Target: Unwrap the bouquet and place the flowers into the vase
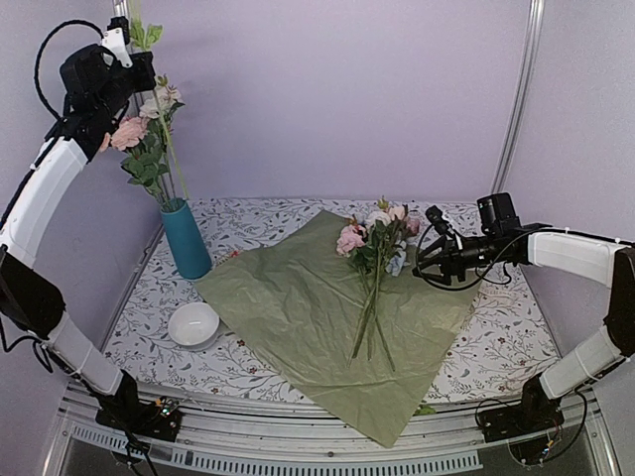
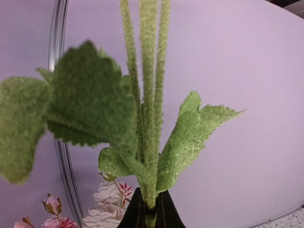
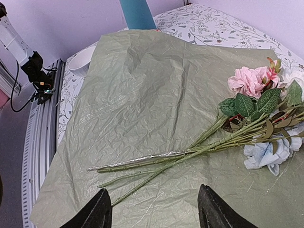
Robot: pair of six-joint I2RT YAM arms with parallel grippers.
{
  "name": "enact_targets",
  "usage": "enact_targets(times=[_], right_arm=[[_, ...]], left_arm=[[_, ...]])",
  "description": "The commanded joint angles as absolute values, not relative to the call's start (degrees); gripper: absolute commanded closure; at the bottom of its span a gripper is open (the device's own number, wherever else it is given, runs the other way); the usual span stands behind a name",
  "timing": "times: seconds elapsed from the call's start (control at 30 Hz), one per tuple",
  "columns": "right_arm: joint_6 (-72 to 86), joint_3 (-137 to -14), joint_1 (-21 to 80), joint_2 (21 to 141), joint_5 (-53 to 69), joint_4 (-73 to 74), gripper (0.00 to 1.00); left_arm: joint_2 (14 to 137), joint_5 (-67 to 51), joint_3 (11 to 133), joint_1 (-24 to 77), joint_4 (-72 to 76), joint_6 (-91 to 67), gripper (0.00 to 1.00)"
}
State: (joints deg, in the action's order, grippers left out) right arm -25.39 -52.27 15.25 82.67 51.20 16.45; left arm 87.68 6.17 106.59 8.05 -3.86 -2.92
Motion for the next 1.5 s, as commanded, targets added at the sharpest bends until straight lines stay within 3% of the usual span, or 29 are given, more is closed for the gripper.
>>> enact_targets(times=[0.0,0.3,0.73,1.4,1.47], right_arm=[[-26.3,-53.1,15.2,82.1,50.6,17.0,0.36],[-26.7,-53.3,15.2,83.3,50.0,17.3,0.36],[-27.2,-53.6,15.1,85.0,50.0,18.1,0.36],[-27.9,-54.1,15.1,85.8,50.1,19.3,0.36],[-27.8,-54.1,15.1,85.8,50.1,19.4,0.36]], left_arm=[[89.8,8.0,108.9,5.5,-2.1,-0.8,1.0],[92.4,6.9,104.9,4.0,-0.1,-1.5,1.0],[89.2,6.0,83.4,3.4,8.0,-1.8,1.0],[88.4,5.5,73.2,3.1,9.8,-4.7,1.0],[87.4,5.8,72.3,3.1,9.8,-5.1,0.95]])
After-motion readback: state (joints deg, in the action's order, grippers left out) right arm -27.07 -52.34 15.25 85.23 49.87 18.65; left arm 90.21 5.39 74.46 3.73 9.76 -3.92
